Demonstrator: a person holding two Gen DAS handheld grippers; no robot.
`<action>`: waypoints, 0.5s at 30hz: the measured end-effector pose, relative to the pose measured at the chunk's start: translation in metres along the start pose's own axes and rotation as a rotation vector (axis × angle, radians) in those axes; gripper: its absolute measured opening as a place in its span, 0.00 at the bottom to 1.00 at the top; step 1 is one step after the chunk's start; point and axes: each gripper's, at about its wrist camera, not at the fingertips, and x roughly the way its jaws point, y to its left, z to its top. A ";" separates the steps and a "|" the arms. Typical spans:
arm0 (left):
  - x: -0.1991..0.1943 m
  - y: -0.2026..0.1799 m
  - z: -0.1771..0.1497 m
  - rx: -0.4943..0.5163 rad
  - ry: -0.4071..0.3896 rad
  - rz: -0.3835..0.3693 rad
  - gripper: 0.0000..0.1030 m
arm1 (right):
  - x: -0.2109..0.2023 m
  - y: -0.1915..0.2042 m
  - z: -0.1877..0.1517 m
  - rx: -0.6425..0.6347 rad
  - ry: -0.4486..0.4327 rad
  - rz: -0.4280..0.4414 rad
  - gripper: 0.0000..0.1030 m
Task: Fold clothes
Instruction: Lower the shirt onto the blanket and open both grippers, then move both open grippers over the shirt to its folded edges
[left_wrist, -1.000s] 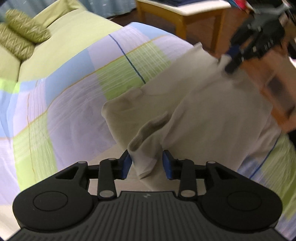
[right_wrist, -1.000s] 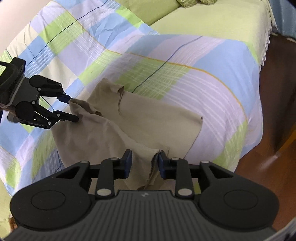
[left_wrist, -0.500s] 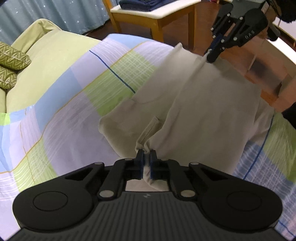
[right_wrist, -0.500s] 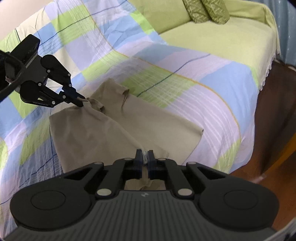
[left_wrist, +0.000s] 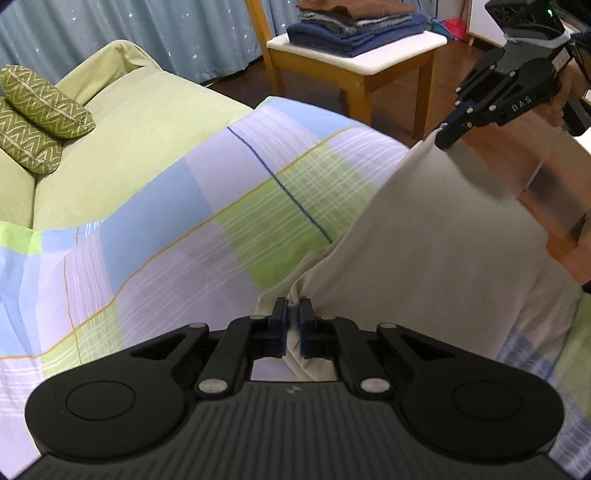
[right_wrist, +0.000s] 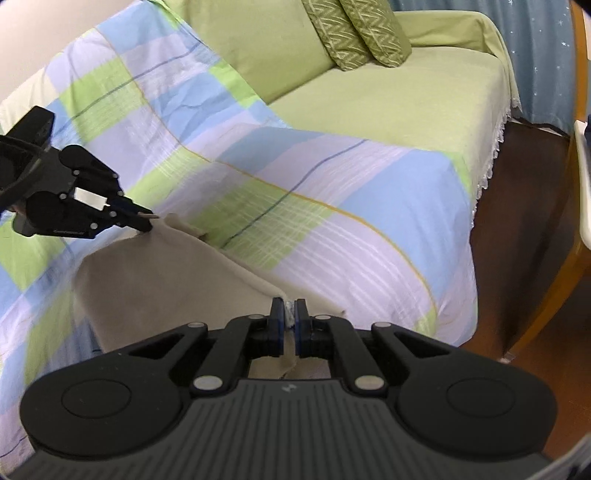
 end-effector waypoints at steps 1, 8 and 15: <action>-0.001 0.001 -0.001 0.001 0.000 0.001 0.03 | 0.004 -0.003 0.002 0.000 0.007 -0.002 0.04; 0.007 0.009 0.001 -0.025 0.008 0.005 0.05 | 0.019 -0.013 0.005 0.012 0.020 -0.017 0.04; 0.004 0.027 0.003 -0.141 0.022 0.131 0.34 | 0.034 -0.013 0.006 0.038 0.082 -0.102 0.24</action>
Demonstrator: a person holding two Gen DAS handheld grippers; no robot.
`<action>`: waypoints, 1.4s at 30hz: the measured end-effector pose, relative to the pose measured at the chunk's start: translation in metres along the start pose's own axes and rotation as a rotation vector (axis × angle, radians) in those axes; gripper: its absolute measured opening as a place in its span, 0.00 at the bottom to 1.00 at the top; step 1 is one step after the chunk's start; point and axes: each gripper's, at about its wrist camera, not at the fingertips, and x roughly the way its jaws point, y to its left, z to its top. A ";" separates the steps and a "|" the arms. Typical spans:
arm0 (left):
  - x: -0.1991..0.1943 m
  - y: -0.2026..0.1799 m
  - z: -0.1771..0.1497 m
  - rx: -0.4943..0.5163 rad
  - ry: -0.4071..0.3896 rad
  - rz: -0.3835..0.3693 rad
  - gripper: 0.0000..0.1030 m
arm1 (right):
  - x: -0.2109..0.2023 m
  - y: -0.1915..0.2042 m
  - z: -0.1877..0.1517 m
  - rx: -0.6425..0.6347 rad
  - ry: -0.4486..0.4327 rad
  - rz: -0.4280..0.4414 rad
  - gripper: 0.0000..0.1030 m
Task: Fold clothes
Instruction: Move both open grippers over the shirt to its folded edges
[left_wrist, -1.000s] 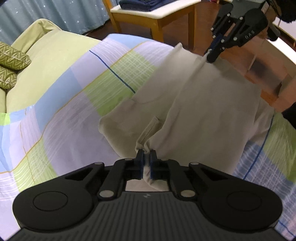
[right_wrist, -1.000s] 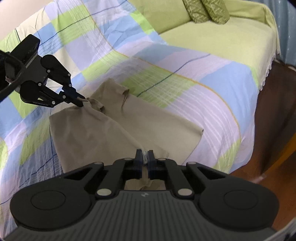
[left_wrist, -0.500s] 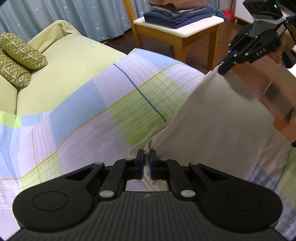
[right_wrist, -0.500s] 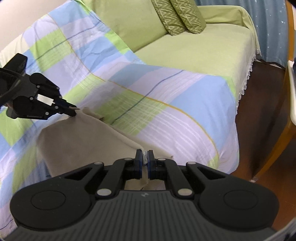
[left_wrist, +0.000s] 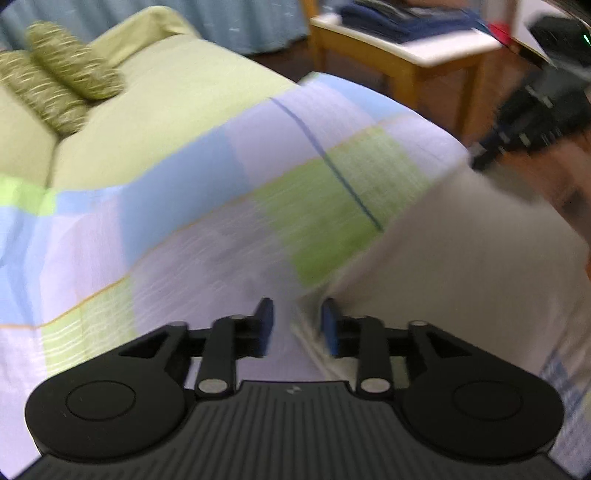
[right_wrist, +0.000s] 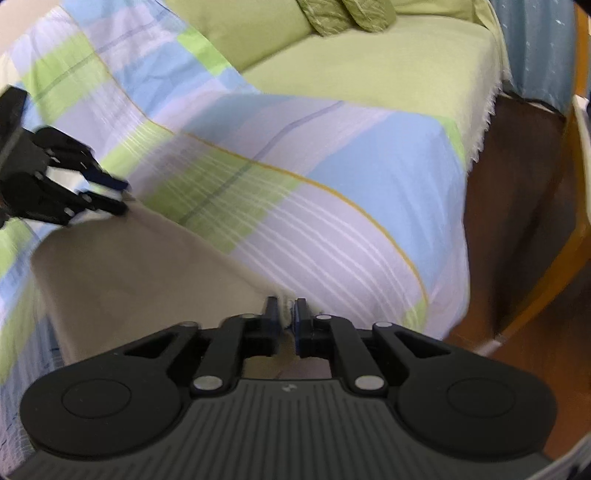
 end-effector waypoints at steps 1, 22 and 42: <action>-0.006 0.001 0.002 0.001 -0.014 0.034 0.31 | -0.004 0.002 0.000 0.003 -0.014 -0.045 0.39; -0.050 -0.029 -0.025 -0.050 -0.080 0.066 0.41 | -0.030 0.057 -0.011 -0.096 -0.092 -0.019 0.17; -0.070 -0.084 -0.092 -0.076 -0.118 -0.079 0.32 | 0.002 0.113 -0.014 -0.159 -0.016 0.061 0.15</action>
